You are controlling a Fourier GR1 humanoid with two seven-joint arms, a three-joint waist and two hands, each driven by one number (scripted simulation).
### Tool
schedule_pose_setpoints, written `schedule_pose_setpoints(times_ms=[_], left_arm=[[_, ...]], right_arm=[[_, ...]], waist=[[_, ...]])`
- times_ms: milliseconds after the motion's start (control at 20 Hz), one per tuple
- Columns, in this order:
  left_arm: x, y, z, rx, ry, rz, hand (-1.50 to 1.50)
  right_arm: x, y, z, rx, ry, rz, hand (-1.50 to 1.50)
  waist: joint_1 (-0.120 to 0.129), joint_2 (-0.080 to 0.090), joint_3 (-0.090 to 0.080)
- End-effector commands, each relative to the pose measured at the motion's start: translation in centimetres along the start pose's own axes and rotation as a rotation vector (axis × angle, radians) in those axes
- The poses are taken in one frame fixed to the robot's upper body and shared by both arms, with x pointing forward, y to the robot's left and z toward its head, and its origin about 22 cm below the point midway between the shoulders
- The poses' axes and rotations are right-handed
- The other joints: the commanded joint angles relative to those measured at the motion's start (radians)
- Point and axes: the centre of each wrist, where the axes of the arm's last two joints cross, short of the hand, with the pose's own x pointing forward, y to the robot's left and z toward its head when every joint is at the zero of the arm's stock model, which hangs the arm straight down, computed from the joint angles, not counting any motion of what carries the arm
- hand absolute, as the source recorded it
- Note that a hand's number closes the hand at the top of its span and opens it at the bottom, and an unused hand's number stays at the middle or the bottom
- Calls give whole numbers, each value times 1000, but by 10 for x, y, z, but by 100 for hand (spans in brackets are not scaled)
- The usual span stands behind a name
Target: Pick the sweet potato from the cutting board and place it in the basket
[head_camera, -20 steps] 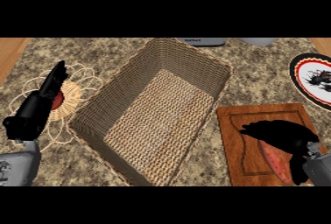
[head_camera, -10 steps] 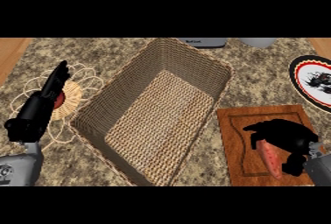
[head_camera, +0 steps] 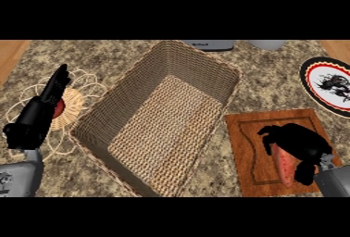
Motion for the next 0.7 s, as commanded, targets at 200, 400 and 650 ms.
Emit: schedule_pose_setpoints(times_ms=[200, 400, 650], left_arm=[[-11, 17, 17, 78, 66, -20, 0], [-14, 24, 20, 66, 53, -21, 0], [-5, 16, 17, 53, 39, -15, 0]], right_arm=[[-32, 48, 47, -251, 748, -276, 150], [3, 24, 62, -561, 868, -375, 150], [52, -31, 90, -1041, 680, -551, 150]], waist=[[-115, -18, 8], [-78, -10, 6], [-61, -13, 9]])
